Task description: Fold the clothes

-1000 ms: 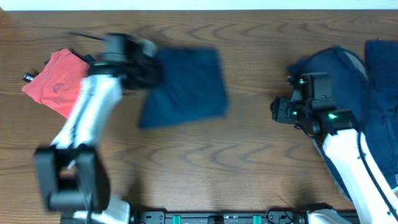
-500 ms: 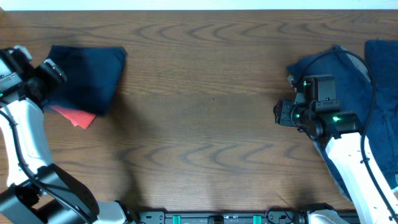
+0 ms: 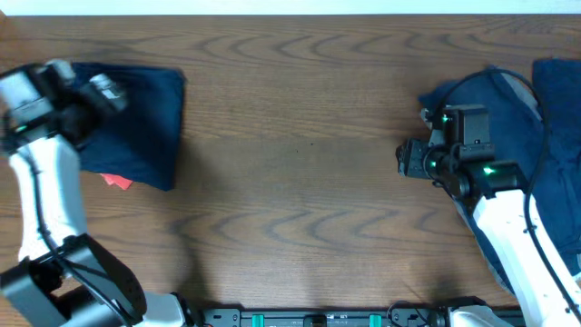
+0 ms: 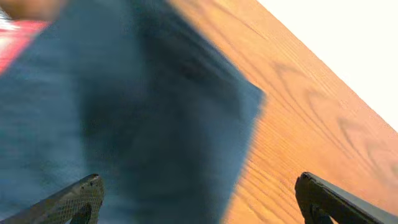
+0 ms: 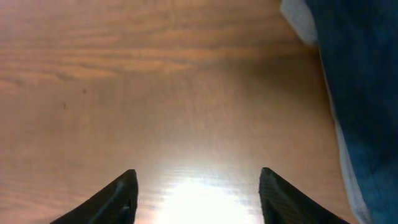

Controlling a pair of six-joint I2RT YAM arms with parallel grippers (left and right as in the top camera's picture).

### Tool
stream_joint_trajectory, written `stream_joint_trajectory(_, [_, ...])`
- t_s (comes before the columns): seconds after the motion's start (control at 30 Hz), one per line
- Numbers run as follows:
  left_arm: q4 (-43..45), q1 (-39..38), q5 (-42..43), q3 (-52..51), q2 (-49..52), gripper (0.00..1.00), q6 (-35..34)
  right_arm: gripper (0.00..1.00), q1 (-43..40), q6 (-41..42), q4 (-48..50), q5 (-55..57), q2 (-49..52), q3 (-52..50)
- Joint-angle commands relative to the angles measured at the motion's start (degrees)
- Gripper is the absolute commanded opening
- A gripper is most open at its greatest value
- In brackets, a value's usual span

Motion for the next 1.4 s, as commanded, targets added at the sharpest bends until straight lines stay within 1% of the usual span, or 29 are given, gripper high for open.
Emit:
stream_joint_trajectory(0.0, [-0.8,-7.8,1.3,-0.3,0.0,0.98,2.3,0.65,-0.4,-0.5,1.8,-0.1,3.5,0.8])
stream_joint_trajectory(0.07, [-2.8,-12.2,-1.0,-0.3,0.4,0.98,2.3,0.67,-0.4,-0.5,2.4,-0.1,5.9,0.8])
stream_joint_trajectory(0.13, [-7.5,-16.2,-3.7,-0.3,1.0,0.98,2.3,0.73,-0.4,-0.3,1.5,-0.2,8.0,0.8])
stream_joint_trajectory(0.17, [-11.4,-18.0,-4.9,-0.3,1.1,0.98,2.3,0.83,-0.4,0.0,0.6,-0.7,8.7,0.8])
stream_joint_trajectory(0.2, [-15.3,-19.4,-6.1,-0.3,1.2,0.98,2.3,0.98,-0.4,0.4,-1.1,-1.7,9.2,0.8])
stream_joint_trajectory(0.27, [-25.3,-21.9,-8.3,-0.3,1.2,0.98,2.3,0.99,-0.4,1.1,-5.3,-3.4,9.3,0.8])
stream_joint_trajectory(0.4, [-41.4,-24.2,-8.2,-0.3,1.2,0.98,2.2,0.99,-0.4,2.8,-12.8,-4.8,7.3,1.0])
stream_joint_trajectory(0.5, [-50.2,-24.6,-8.2,-0.4,0.9,0.98,2.4,0.99,-0.4,4.1,-18.9,-4.5,3.3,1.0])
stream_joint_trajectory(0.57, [-52.5,-24.7,-8.2,-1.2,-0.5,0.98,3.7,0.99,-0.4,4.1,-21.1,-4.0,-0.3,0.9])
stream_joint_trajectory(0.63, [-52.3,-24.7,-8.2,-2.6,-3.4,0.98,4.7,0.99,-0.4,4.1,-22.1,-2.7,-4.9,0.9])
stream_joint_trajectory(0.73, [-50.2,-24.7,-8.2,-5.2,-10.4,0.98,4.6,0.99,-0.4,4.1,-22.6,-0.6,-13.2,0.9])
stream_joint_trajectory(0.83, [-44.3,-24.7,-8.2,-9.5,-21.6,0.98,4.4,0.99,0.2,4.0,-21.4,1.0,-22.5,0.5])
stream_joint_trajectory(0.97, [-34.0,-24.7,-8.3,-17.1,-39.7,0.98,4.4,0.99,2.4,4.0,-18.6,12.2,-34.6,-1.4])
stream_joint_trajectory(1.03, [-27.7,-24.7,-8.2,-21.7,-50.2,0.98,4.4,0.99,2.6,4.1,-17.3,16.0,-39.4,-3.0])
stream_joint_trajectory(1.13, [-21.8,-24.7,-8.2,-25.7,-62.1,0.98,4.4,0.99,2.6,4.1,-17.3,16.7,-43.2,-3.7])
stream_joint_trajectory(1.23, [-21.8,-24.7,-8.2,-26.0,-70.8,0.98,4.4,0.99,2.6,4.0,-17.5,16.7,-44.5,-3.7])
stream_joint_trajectory(1.37, [-22.1,-24.7,-8.2,-26.0,-78.7,0.98,4.4,0.99,2.6,4.0,-17.7,16.7,-44.6,-3.7])
